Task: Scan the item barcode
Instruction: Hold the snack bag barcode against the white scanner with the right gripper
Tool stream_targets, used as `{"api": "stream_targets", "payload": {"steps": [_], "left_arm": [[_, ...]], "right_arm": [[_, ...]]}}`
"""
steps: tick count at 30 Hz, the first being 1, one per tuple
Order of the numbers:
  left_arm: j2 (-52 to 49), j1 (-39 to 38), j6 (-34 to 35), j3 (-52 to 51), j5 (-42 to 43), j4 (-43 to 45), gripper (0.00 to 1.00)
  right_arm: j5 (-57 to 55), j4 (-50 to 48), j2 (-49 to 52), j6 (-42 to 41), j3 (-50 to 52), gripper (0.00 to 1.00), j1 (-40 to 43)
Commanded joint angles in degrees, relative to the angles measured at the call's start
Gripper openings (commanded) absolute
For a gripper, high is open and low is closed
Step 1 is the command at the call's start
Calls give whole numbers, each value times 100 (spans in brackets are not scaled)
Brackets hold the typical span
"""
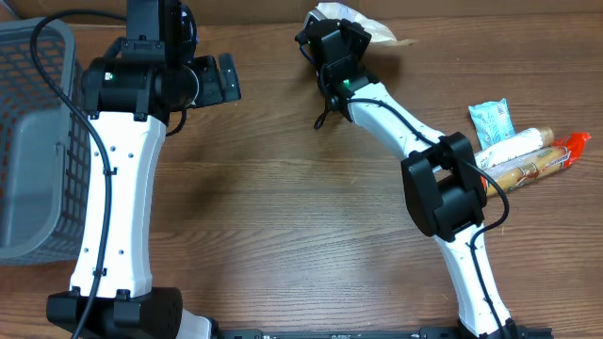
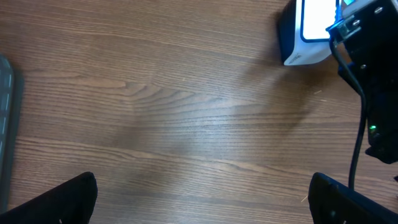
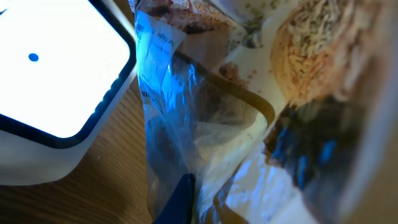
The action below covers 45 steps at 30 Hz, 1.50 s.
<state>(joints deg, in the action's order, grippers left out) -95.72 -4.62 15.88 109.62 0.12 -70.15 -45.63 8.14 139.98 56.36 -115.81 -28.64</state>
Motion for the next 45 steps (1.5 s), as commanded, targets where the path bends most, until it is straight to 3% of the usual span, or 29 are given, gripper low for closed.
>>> {"api": "stream_targets", "payload": {"steps": [1,14,24,45], "left_arm": [[22,-26,-111,-24,-70,9,100],[22,-26,-111,-24,-70,9,100],[22,-26,-111,-24,-70,9,100],[22,-26,-111,-24,-70,9,100]], "right_arm": [[-177,-83,68,79,4,4,-28],[-225,-184,68,131,4,4,-28],[-876,-1045,68,1108,4,4,-221],[-1003,-1062,313,946,9,4,-236]]}}
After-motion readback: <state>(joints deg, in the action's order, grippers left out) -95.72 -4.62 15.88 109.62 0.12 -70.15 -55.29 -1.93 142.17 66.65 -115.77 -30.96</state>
